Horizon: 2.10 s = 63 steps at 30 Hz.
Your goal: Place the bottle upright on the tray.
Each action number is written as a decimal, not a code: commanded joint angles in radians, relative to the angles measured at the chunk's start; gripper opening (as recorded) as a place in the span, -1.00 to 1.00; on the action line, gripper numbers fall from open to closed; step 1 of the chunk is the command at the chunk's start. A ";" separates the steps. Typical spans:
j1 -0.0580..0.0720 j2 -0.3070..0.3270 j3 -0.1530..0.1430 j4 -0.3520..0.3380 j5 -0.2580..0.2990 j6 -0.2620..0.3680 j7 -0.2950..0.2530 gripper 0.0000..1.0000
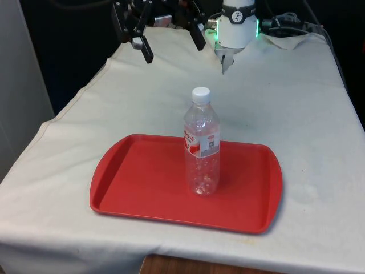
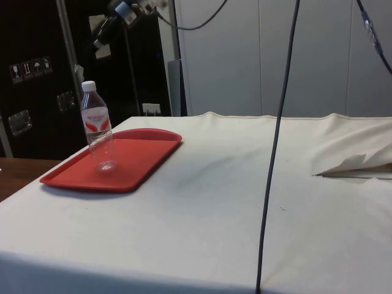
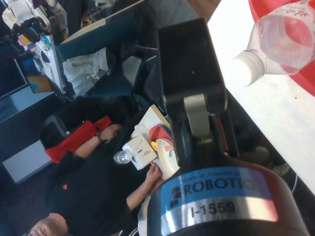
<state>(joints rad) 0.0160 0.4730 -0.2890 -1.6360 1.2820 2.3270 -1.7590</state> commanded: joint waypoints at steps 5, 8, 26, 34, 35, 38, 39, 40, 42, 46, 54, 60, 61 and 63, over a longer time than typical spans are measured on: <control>0.002 -0.001 -0.007 0.008 -0.014 0.001 0.001 1.00; 0.013 -0.004 -0.018 0.009 -0.043 0.018 0.015 1.00; 0.022 -0.002 -0.044 0.028 -0.100 0.041 0.008 1.00; 0.024 -0.001 -0.051 0.035 -0.130 0.052 0.005 1.00; 0.026 -0.002 -0.054 0.035 -0.136 0.054 0.004 1.00; 0.027 -0.002 -0.054 0.036 -0.143 0.059 0.004 1.00; 0.028 -0.003 -0.055 0.036 -0.147 0.061 0.004 1.00; 0.028 -0.003 -0.055 0.037 -0.151 0.063 0.004 1.00; 0.030 -0.003 -0.057 0.039 -0.161 0.066 0.004 1.00; 0.031 -0.003 -0.059 0.041 -0.172 0.070 0.004 1.00; 0.025 -0.001 -0.052 0.046 -0.191 0.072 -0.005 1.00; 0.035 -0.001 -0.061 0.043 -0.243 0.097 0.003 1.00; 0.026 -0.001 -0.054 0.047 -0.227 0.084 -0.005 1.00; 0.035 -0.001 -0.062 0.043 -0.252 0.101 0.003 1.00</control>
<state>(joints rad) 0.0430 0.4720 -0.3430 -1.5890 1.0470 2.4160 -1.7640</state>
